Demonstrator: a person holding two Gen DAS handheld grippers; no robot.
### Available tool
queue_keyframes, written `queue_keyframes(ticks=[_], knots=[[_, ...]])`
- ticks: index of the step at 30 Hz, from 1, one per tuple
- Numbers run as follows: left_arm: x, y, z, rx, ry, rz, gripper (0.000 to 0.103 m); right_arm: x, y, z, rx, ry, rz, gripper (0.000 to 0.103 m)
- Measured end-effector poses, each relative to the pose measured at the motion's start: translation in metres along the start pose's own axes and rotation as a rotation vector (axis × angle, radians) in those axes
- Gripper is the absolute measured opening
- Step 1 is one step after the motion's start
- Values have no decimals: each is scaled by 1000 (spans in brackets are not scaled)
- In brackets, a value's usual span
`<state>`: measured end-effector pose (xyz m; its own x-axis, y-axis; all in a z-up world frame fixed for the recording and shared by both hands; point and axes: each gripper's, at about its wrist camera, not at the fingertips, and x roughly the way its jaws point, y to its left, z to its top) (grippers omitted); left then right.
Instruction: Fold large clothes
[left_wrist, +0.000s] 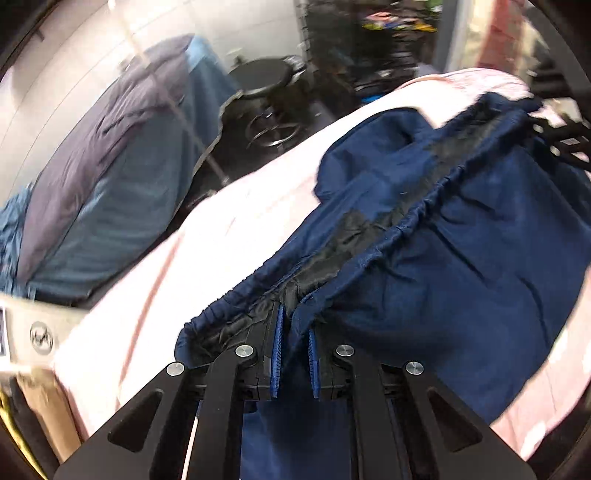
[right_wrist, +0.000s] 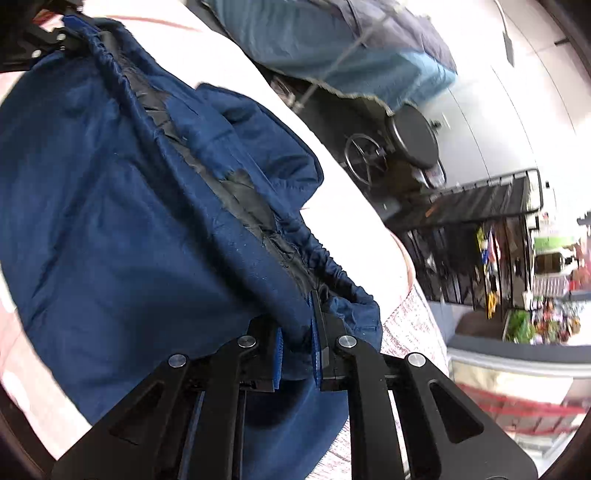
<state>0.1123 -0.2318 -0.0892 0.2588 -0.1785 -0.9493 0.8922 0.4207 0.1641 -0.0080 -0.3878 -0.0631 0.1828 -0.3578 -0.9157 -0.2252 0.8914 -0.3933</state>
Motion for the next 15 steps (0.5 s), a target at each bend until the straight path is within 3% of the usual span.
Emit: queue_keyframes(ticks=[4, 11, 14, 15], knots=[[25, -8, -7, -111, 38, 39, 12, 29, 8, 8, 70, 61, -35, 13], [32, -13, -12, -185, 49, 65, 22, 65, 17, 13, 180, 114, -89, 13], [24, 3, -7, -253, 13, 66, 48, 70, 26, 13, 189, 115, -110, 15], [17, 10, -8, -290, -15, 78, 64, 72, 26, 14, 198, 111, -114, 19]])
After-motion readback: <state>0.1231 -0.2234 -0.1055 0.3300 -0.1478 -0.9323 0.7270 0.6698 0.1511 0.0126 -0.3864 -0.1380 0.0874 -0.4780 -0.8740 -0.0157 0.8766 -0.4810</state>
